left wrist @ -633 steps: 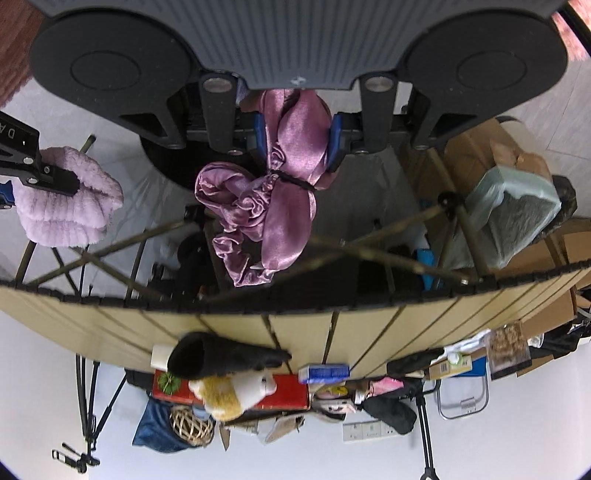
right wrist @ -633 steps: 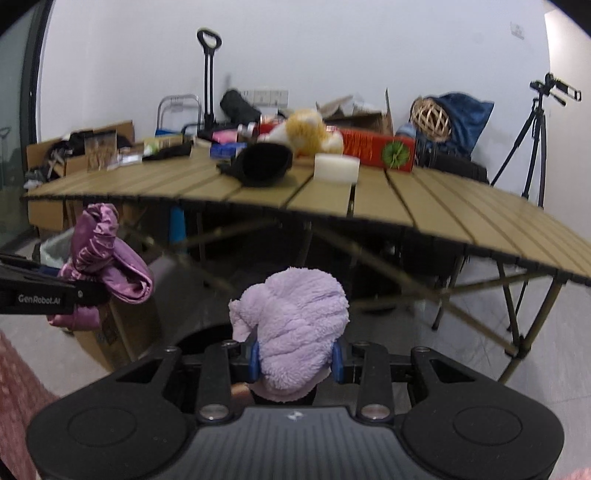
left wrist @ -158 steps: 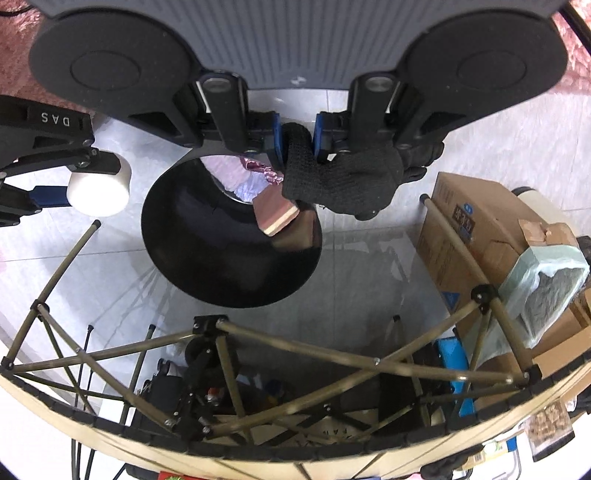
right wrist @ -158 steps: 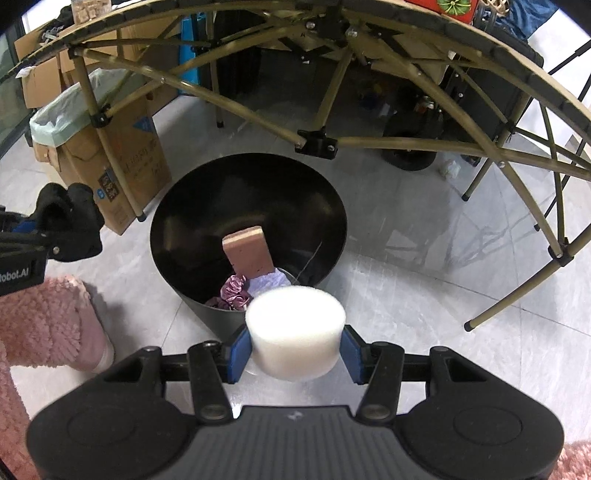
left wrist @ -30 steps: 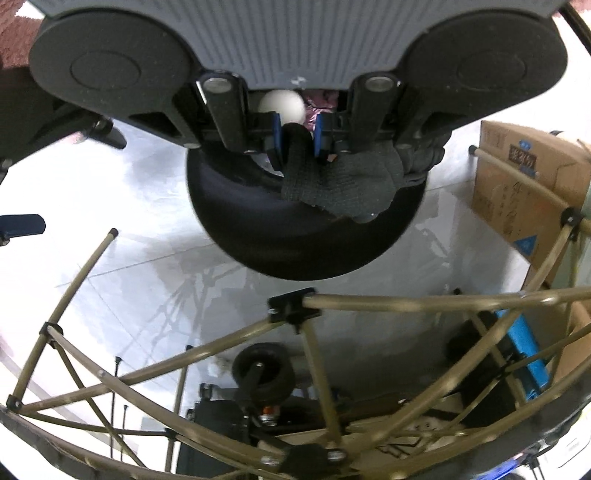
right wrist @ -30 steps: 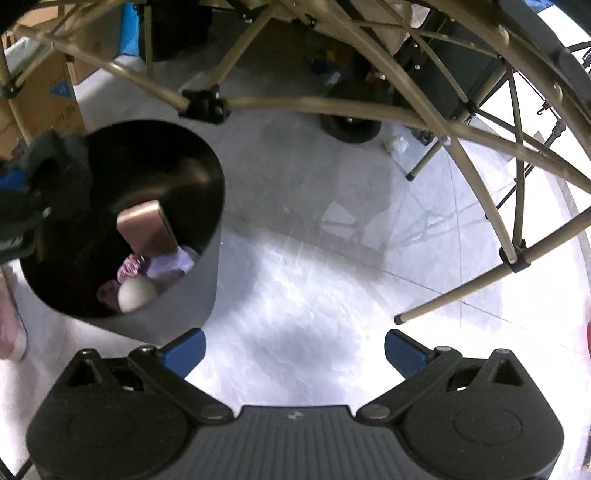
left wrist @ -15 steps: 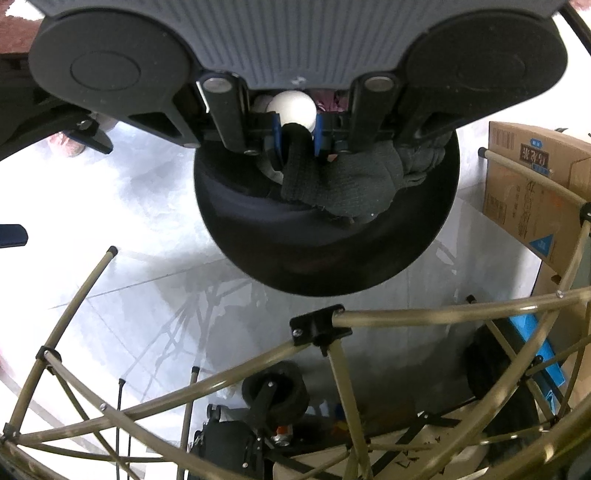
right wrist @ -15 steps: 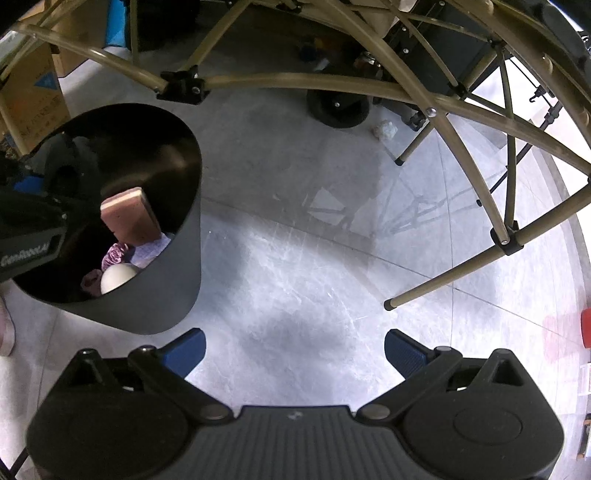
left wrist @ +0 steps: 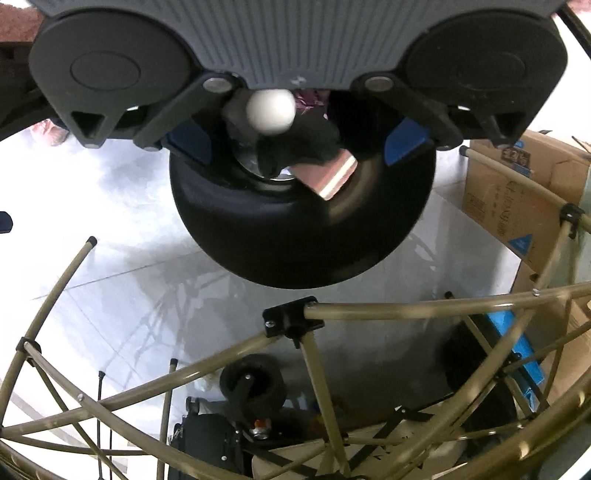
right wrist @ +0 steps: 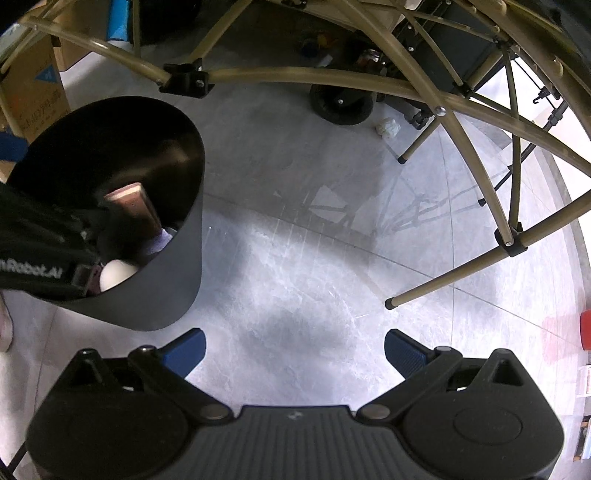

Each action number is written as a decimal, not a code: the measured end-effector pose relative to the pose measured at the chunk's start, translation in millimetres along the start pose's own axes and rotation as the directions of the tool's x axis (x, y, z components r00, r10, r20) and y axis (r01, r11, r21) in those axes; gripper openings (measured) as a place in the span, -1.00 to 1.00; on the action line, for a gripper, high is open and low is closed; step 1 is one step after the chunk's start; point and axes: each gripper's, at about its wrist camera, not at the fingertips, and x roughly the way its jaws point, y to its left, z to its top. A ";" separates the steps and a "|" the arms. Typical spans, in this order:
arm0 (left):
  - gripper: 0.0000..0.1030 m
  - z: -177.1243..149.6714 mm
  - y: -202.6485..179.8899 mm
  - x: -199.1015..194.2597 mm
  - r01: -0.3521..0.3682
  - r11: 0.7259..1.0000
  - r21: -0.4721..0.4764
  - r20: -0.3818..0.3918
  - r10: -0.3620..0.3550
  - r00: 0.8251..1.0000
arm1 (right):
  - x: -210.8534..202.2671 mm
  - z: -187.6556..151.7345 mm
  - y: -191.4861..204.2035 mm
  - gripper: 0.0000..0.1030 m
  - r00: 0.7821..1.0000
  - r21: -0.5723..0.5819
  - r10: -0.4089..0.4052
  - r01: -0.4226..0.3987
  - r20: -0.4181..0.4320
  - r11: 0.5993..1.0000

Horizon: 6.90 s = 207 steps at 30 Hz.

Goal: Collect trash
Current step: 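Move the left gripper over the bin opening and release the black glove, then withdraw both grippers upward from the bin toward the table, then reach the right gripper to the white-and-yellow plush toy and close on it, then grasp the blue tissue box with the left gripper while the right gripper holds the plush toy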

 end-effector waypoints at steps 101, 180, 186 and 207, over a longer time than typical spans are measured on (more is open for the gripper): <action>1.00 109.1 182.5 -159.0 0.016 0.926 -0.377 0.351 0.127 0.928 | -176.6 176.7 -17.2 1.00 0.741 0.071 0.040 -0.118 0.671 0.990; 1.00 284.2 214.6 -32.1 -0.082 0.969 -0.233 0.283 0.148 0.948 | -110.5 160.4 -159.8 -0.31 0.602 0.499 -0.157 -0.457 0.783 0.736; 0.99 288.7 223.4 -18.8 -0.062 0.963 -0.263 0.277 0.137 0.951 | -108.8 162.9 -156.1 -0.31 0.601 0.492 -0.148 -0.462 0.786 0.737; 0.58 242.9 208.7 -81.4 -0.034 0.961 -0.274 0.373 0.139 0.917 | -122.2 161.8 -137.1 -0.31 0.580 0.401 -0.068 -0.470 0.812 0.786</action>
